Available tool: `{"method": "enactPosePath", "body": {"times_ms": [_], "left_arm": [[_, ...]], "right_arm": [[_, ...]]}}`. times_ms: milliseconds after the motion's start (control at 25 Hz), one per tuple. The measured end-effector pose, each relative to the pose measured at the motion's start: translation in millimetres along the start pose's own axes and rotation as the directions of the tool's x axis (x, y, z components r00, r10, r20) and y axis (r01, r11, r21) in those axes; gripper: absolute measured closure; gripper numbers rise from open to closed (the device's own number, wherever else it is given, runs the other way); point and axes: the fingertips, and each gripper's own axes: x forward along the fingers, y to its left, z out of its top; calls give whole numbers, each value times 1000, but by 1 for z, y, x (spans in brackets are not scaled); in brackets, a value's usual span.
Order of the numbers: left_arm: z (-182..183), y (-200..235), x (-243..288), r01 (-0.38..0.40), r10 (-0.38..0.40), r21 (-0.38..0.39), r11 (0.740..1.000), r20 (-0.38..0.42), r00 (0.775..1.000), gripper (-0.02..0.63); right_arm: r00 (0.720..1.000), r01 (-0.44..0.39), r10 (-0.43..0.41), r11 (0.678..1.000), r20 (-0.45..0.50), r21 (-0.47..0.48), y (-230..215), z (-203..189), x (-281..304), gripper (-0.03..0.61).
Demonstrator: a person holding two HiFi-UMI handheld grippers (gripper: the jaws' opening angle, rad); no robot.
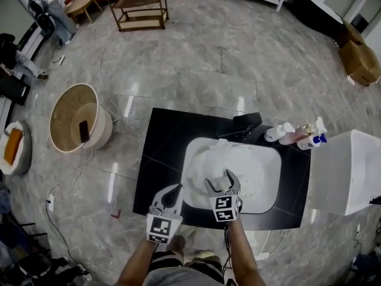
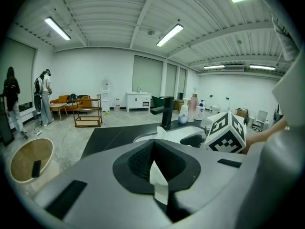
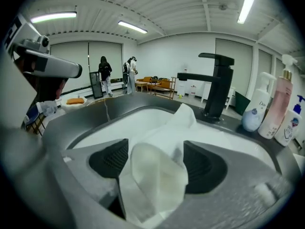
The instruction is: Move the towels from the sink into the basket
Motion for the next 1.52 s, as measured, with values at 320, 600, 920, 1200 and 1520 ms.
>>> {"method": "enactPosePath", "body": {"times_ms": [320, 600, 920, 1200, 1520], "left_arm": [[-5, 4, 4, -12, 12, -11, 1000, -14, 1000, 604], [-2, -1, 2, -11, 10, -28, 1000, -11, 1000, 604], [19, -6, -3, 5, -5, 19, 1000, 29, 1000, 604], [53, -14, -12, 37, -42, 55, 998, 96, 994, 604], [94, -42, -26, 114, -132, 121, 986, 150, 980, 604]], "right_arm": [[999, -5, 8, 999, -49, 54, -7, -16, 9, 467], [1000, 17, -18, 996, 10, 93, -15, -8, -1, 560], [994, 58, -66, 994, 88, 95, -29, 20, -36, 561], [972, 134, -152, 985, 177, 110, -46, 59, -88, 563], [908, 260, -298, 952, 293, 165, -71, 102, -183, 563]]}}
